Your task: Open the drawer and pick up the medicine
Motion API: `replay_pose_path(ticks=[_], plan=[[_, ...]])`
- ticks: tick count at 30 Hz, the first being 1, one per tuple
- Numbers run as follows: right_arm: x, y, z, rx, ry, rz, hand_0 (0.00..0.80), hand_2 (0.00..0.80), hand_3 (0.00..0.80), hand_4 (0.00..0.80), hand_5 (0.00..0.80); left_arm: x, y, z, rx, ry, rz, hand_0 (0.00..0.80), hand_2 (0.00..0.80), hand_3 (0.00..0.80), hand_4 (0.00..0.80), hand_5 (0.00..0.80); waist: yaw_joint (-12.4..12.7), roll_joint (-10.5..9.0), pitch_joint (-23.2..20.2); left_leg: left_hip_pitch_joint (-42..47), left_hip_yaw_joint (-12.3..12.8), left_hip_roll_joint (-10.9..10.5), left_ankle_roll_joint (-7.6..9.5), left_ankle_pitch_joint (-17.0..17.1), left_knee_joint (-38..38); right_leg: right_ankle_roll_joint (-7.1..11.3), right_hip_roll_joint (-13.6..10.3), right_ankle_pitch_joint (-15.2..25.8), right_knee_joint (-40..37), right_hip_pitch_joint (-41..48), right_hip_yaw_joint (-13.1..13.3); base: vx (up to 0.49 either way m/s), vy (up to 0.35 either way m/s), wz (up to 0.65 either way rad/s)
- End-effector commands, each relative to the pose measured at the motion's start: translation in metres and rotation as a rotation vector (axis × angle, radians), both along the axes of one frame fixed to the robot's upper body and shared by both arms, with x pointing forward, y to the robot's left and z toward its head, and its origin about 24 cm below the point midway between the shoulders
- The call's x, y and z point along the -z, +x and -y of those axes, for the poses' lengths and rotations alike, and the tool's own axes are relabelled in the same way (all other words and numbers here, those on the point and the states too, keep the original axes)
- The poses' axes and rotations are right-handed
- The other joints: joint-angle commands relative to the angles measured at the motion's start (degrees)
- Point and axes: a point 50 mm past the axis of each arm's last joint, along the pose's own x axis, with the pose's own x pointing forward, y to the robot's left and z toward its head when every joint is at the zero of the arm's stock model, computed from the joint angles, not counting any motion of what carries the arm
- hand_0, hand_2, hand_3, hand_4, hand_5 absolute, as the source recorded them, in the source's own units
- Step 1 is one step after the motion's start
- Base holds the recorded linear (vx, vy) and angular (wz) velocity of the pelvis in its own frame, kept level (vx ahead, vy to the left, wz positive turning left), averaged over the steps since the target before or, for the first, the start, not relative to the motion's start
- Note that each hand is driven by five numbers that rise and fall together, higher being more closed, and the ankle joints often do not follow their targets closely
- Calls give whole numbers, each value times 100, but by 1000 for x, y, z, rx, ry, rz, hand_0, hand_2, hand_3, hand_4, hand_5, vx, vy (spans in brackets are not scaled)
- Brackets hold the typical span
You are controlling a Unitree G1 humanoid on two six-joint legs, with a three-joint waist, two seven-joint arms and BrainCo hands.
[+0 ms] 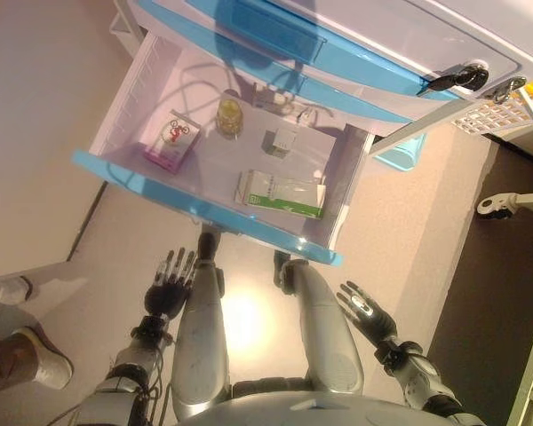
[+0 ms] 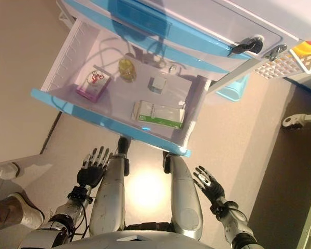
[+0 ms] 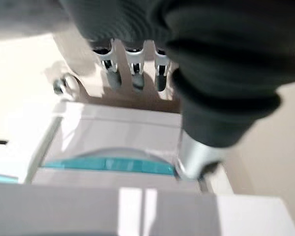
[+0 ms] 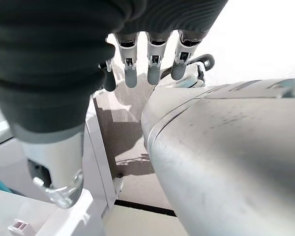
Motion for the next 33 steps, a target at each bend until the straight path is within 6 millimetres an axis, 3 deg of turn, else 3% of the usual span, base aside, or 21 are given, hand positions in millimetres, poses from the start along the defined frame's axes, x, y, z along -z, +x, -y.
replay_pose_path(ticks=[1,4,7,9,12,15,17,20,25,29,33], plan=[[0,-15,14,-35,-39,-8,0,0,0,0,0,16,-16,-7,-10,53,-235,0,0,0,0,0,-162,35,-373,-218,460,-446,665,-525,597,129,163,594,-358,-23,-141,-46,38,-4],[0,-15,19,-26,-67,-1,0,0,0,0,0,19,-18,-18,-86,97,-342,0,0,0,0,0,-207,69,-413,-190,470,-459,661,-537,637,123,149,566,-323,-13,-111,42,50,-3],[-8,-10,28,-32,-171,57,0,0,0,0,0,27,-35,-30,-173,102,-498,0,0,0,0,0,-223,93,-461,-130,476,-466,638,-531,656,123,120,556,-339,58,-108,53,24,-1],[-24,2,31,-66,-274,142,0,0,0,0,0,33,-52,-37,-196,147,-573,0,0,0,0,0,-221,75,-488,-64,457,-484,619,-529,640,121,94,553,-393,154,-115,49,-15,-3],[-61,18,31,-167,-452,292,0,0,0,0,0,41,-82,-42,-184,196,-635,0,0,0,0,0,-221,12,-530,55,447,-501,611,-522,566,125,52,571,-527,321,-140,36,-59,0],[-120,24,56,-248,-623,497,0,0,0,0,0,49,-124,-48,-143,258,-705,0,0,0,0,0,-162,-49,-603,271,418,-529,596,-457,303,173,-6,601,-782,592,-195,32,-67,3],[-148,24,66,-255,-692,591,0,0,0,0,0,52,-143,-48,-141,262,-722,0,0,0,0,0,-128,-58,-630,411,406,-523,570,-426,146,209,-29,602,-897,737,-222,36,-38,12],[-208,24,77,-288,-868,779,0,0,0,0,0,53,-171,-48,-149,260,-728,0,0,0,0,0,-91,-17,-688,735,409,-499,491,-307,-277,295,-117,597,-1146,1015,-289,37,16,13],[-281,26,60,-413,-1103,1039,0,0,0,0,0,55,-188,-42,-138,263,-738,0,0,0,0,0,-29,84,-808,1168,413,-486,393,-143,-876,404,-229,637,-1625,1446,-323,24,41,10],[-316,33,44,-457,-1271,1152,0,0,0,0,0,59,-192,-31,-84,265,-755,0,0,0,0,0,91,127,-883,1426,390,-470,381,-102,-1164,455,-313,704,-1934,1744,-392,37,7,19],[-333,42,31,-501,-1326,1216,0,0,0,0,0,62,-192,-24,-56,275,-769,0,0,0,0,0,220,147,-918,1615,384,-454,379,-144,-1263,486,-363,731,-2138,2018,-439,56,7,11]])
